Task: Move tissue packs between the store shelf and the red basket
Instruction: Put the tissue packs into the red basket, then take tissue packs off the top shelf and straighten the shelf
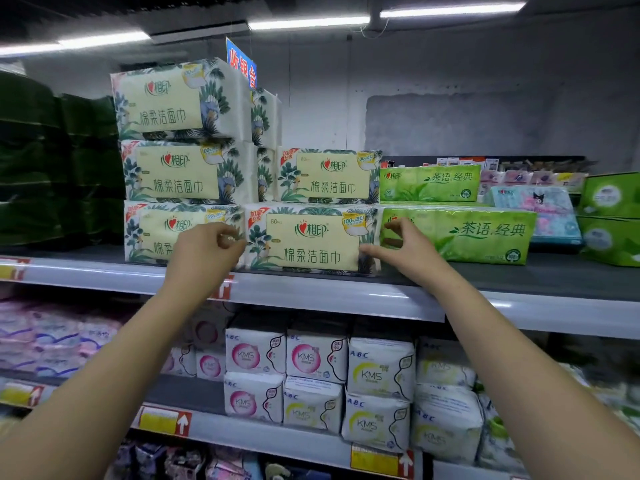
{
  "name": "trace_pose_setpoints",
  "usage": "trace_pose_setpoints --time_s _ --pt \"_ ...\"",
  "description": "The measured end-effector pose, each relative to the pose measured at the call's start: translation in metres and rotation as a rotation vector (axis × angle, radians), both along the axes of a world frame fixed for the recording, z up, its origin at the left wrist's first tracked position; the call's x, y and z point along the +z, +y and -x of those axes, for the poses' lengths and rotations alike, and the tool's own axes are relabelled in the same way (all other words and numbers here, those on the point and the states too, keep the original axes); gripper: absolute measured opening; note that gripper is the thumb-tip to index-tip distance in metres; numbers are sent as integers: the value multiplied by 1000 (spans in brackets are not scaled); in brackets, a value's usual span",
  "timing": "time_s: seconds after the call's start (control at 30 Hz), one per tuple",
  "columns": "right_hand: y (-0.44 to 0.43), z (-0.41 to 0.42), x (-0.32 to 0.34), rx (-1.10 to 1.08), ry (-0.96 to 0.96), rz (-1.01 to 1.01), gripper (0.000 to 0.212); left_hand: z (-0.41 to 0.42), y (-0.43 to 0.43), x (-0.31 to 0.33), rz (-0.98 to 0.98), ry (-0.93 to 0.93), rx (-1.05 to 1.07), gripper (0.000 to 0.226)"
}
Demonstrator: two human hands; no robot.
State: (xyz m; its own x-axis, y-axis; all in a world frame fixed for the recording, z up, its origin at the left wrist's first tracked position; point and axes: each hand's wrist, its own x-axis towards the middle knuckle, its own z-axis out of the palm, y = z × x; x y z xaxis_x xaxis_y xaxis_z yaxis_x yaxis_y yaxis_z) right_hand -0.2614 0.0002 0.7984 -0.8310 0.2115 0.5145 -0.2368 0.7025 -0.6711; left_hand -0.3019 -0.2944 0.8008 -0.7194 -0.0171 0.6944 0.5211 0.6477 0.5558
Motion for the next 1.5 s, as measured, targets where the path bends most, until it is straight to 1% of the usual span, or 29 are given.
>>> trace_pose_setpoints --time_s 0.07,0.1,0.2,0.23,0.27,0.3,0.33,0.43,0.5,0.63,0.77,0.9,1.03,1.33,1.5 --pt "-3 -5 0 28 84 71 75 -9 -11 2 -49 -18 -21 27" --pt "-6 -8 1 42 154 126 65 -13 -16 4 -77 -32 -43 26" --pt "-21 -26 2 23 453 280 21 -28 -25 8 -132 -39 -110 21" --pt "-26 -33 2 11 543 307 9 -34 -26 9 -138 -33 -122 18" --pt "-31 -40 1 4 602 308 10 -40 -26 10 -154 -23 -141 13" --pt "-34 -48 0 14 632 299 14 -46 -26 11 -178 -11 -168 9" --pt "-37 -55 -3 33 633 291 16 -53 -26 11 -208 -3 -198 10" --pt "-39 -71 -16 87 550 314 15 -64 -24 8 -331 -20 -296 15" --pt "-36 -78 -28 58 507 343 15 -65 -19 3 -378 -42 -322 14" --pt "-26 -92 -43 -12 448 376 15 -68 -5 -6 -393 -84 -374 10" --pt "-19 -107 -47 -40 445 394 16 -74 4 -14 -435 -114 -402 8" --pt "-16 -123 -51 -73 429 412 23 -76 10 -22 -444 -145 -432 10" --pt "-17 -140 -52 -57 398 426 28 -78 19 -30 -470 -169 -471 10" --pt "-16 -182 -52 -87 310 381 30 -91 37 -46 -560 -252 -553 13" --pt "-13 -195 -56 -106 291 388 31 -95 39 -53 -550 -272 -574 14"
